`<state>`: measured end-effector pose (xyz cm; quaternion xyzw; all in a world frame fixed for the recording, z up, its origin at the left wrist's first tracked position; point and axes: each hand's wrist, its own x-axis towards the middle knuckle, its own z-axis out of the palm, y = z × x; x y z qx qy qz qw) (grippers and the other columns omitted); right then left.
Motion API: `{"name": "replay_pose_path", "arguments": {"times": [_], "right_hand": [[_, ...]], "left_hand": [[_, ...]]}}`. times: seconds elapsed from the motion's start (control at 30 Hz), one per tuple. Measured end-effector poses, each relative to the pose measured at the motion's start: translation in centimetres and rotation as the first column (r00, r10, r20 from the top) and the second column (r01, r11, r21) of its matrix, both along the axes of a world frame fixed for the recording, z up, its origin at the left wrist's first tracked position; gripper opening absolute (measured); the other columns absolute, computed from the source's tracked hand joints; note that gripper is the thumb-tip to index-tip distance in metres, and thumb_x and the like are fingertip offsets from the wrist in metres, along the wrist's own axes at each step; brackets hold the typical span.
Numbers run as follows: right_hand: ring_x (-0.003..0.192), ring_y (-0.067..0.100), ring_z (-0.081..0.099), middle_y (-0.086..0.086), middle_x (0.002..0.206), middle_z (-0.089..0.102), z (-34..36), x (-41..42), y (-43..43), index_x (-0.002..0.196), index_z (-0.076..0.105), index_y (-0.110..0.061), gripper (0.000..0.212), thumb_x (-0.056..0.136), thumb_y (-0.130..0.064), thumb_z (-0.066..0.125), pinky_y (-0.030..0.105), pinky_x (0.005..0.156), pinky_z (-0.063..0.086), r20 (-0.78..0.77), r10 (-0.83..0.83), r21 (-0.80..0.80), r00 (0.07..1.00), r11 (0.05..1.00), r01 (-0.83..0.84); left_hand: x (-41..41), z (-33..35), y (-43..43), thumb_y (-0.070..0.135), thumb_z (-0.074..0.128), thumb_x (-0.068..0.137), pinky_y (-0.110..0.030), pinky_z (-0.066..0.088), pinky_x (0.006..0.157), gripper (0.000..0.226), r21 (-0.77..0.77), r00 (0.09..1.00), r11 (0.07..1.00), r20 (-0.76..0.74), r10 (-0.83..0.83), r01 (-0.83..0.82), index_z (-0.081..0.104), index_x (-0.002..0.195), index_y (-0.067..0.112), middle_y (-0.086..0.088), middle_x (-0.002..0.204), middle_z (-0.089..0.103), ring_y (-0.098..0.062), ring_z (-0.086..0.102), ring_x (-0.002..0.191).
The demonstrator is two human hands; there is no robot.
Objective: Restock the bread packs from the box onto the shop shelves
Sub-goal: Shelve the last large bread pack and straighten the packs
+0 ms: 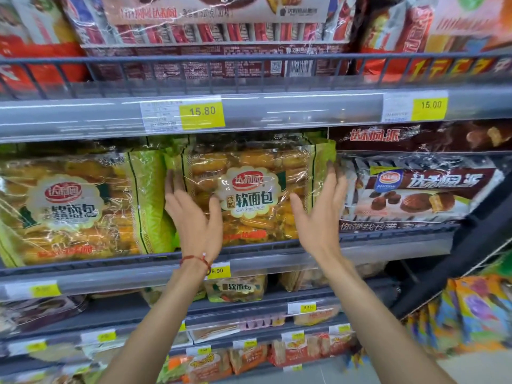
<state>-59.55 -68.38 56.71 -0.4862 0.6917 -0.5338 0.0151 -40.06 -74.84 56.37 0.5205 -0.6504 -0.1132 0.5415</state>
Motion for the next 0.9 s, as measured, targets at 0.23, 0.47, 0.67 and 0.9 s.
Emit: {"name": "replay_pose_path", "arguments": {"times": [0.23, 0.47, 0.67, 0.9], "right_hand": [[0.160, 0.021, -0.003, 0.000, 0.172, -0.011, -3.1, -0.3, -0.9, 0.165, -0.005, -0.018, 0.092, 0.102, -0.040, 0.060, 0.053, 0.129, 0.013, 0.039, 0.042, 0.110, 0.998, 0.993, -0.046], [0.159, 0.018, -0.005, 0.002, 0.170, -0.012, -3.3, -2.7, -3.0, 0.163, -0.013, -0.018, 0.101, 0.100, -0.029, 0.065, 0.041, 0.129, 0.000, 0.013, 0.169, 0.086, 0.986, 0.982, -0.169], [0.158, 0.016, -0.009, 0.000, 0.170, -0.016, -3.9, -2.8, -2.0, 0.162, -0.017, -0.016, 0.114, 0.095, -0.043, 0.071, 0.046, 0.130, 0.004, -0.055, 0.193, 0.122, 0.980, 0.975, -0.185], [0.155, 0.030, 0.005, 0.008, 0.170, -0.023, -3.9, -2.5, -2.1, 0.161, -0.023, -0.014, 0.159, 0.061, -0.053, 0.094, 0.038, 0.123, 0.008, -0.199, 0.162, 0.287, 0.966, 0.953, -0.101]], "left_hand": [[-1.0, -1.4, -0.9, 0.033, 0.058, 0.091, -0.036, 0.023, 0.107, 0.078, 0.099, 0.994, 0.993, -0.085, 0.066, -0.058, 0.014, 0.155, 0.022, 0.007, 0.158, 0.007, -0.020, 0.031, 0.138], [-0.9, -1.2, -2.7, 0.036, 0.054, 0.087, -0.045, 0.020, 0.112, 0.081, 0.166, 0.996, 0.986, -0.091, -0.007, 0.022, 0.013, 0.157, 0.026, -0.004, 0.159, 0.003, -0.027, 0.027, 0.139], [0.3, -2.1, -1.1, 0.049, 0.078, 0.075, -0.041, 0.012, 0.117, 0.117, 0.223, 0.991, 0.966, -0.047, -0.125, 0.132, -0.007, 0.154, 0.043, -0.005, 0.159, -0.016, -0.028, 0.005, 0.149], [0.2, -1.8, -1.7, 0.060, 0.088, 0.046, -0.052, 0.020, 0.115, 0.156, 0.305, 0.976, 0.952, 0.193, -0.099, 0.037, -0.021, 0.153, 0.027, -0.028, 0.155, -0.007, -0.043, 0.011, 0.143]]}}
